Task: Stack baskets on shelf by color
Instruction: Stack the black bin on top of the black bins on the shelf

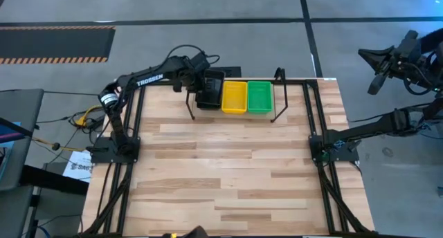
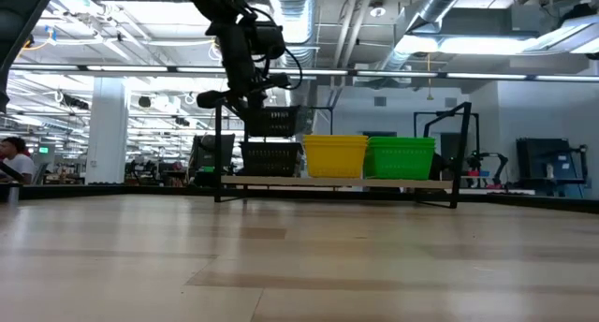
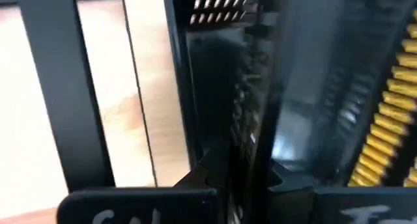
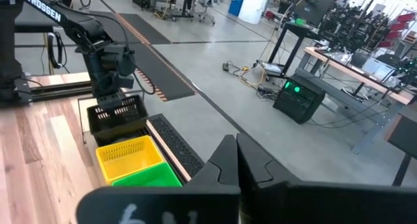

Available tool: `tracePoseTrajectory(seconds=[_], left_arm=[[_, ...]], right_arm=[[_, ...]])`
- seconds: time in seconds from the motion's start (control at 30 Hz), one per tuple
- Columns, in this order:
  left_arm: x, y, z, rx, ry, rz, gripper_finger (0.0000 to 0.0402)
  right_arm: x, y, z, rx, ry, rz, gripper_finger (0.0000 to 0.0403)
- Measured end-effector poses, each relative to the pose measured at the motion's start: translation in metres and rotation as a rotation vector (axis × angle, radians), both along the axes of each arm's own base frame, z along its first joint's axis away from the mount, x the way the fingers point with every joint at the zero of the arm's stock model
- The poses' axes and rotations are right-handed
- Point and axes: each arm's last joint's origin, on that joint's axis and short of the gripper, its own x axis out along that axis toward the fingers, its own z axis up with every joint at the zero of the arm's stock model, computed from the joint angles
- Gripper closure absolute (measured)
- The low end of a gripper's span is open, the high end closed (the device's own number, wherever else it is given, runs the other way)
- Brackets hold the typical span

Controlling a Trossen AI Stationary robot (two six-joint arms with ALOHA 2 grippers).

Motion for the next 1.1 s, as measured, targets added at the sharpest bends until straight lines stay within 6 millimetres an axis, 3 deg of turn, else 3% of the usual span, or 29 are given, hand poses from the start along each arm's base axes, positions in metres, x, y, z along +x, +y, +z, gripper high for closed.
tracePoseTrajectory(seconds=[0.53,0.83,1.1], left_arm=[[-0.001,0.002,0.000,0.012,0.000,0.008,0.0401],[0.014,0.003,-0.021,-0.002,0.039,-0.023,0.0401],[0.011,0.001,-0.021,-0.024,0.051,-0.002,0.0401]], right_arm=[[0.000,0.000,0.000,-0.001,0.001,-0.002,0.0401],[0.000,0.000,0.000,-0.003,0.002,-0.002,0.0401],[0.000,0.000,0.000,-0.003,0.003,-0.003,0.0401]])
